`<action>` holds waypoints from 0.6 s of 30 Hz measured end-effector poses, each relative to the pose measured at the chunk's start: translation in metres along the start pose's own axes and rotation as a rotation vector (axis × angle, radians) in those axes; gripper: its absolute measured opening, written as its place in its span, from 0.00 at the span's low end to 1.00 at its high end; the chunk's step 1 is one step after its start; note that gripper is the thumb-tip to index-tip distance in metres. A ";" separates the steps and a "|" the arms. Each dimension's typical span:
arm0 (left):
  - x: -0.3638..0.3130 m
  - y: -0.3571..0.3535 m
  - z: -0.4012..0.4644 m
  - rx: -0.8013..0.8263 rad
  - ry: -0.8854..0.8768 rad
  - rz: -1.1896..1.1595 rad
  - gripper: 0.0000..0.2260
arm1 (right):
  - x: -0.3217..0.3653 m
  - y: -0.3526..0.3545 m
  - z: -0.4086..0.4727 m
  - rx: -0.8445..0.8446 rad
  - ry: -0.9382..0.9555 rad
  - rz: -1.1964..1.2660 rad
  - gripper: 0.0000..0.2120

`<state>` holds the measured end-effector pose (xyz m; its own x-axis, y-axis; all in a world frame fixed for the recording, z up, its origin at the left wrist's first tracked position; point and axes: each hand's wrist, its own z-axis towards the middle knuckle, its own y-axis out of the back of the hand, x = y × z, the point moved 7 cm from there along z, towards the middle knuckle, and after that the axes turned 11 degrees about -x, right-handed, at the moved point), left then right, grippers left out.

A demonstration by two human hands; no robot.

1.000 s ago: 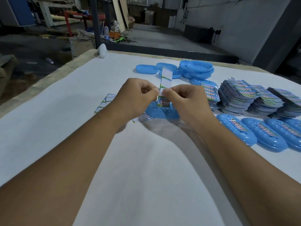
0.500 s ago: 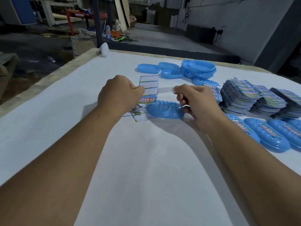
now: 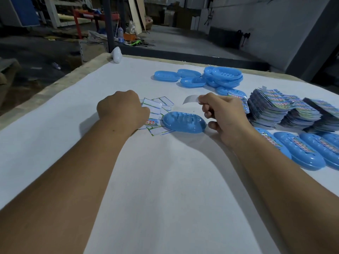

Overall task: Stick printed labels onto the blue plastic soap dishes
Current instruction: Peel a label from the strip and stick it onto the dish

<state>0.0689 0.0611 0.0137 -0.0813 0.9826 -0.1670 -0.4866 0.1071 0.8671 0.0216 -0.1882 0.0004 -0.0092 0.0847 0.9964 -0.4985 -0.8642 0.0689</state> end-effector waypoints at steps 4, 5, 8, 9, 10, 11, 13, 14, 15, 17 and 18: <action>-0.006 0.014 -0.001 -0.104 -0.013 -0.166 0.07 | 0.006 -0.002 -0.004 -0.038 0.125 -0.131 0.10; -0.012 0.018 -0.003 -0.118 0.001 -0.331 0.06 | 0.008 -0.002 -0.005 -0.051 0.176 -0.171 0.11; -0.040 0.021 -0.017 0.020 -0.014 -0.860 0.05 | 0.016 -0.005 -0.010 -0.070 0.313 -0.199 0.10; -0.050 0.021 -0.022 0.084 -0.030 -0.958 0.05 | 0.019 -0.006 -0.013 -0.065 0.356 -0.193 0.09; -0.057 0.020 -0.027 0.136 -0.047 -1.011 0.06 | 0.021 -0.008 -0.015 -0.055 0.393 -0.194 0.09; -0.061 0.018 -0.029 0.168 -0.064 -1.039 0.06 | 0.023 -0.009 -0.016 -0.041 0.420 -0.197 0.09; -0.064 0.015 -0.030 0.192 -0.073 -1.069 0.07 | 0.024 -0.010 -0.017 -0.026 0.439 -0.191 0.09; -0.063 0.014 -0.030 0.197 -0.068 -1.077 0.07 | 0.025 -0.010 -0.017 -0.024 0.440 -0.190 0.09; -0.063 0.013 -0.030 0.203 -0.061 -1.083 0.07 | 0.025 -0.010 -0.016 -0.023 0.438 -0.191 0.09; -0.062 0.013 -0.031 0.214 -0.051 -1.091 0.07 | 0.024 -0.010 -0.015 -0.020 0.428 -0.189 0.09; -0.063 0.013 -0.031 0.216 -0.049 -1.090 0.08 | 0.023 -0.009 -0.015 -0.017 0.422 -0.186 0.09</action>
<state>0.0403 -0.0041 0.0208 0.3341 0.3507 -0.8749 -0.1142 0.9364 0.3317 0.0131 -0.1707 0.0223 -0.2683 0.4350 0.8595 -0.5388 -0.8074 0.2404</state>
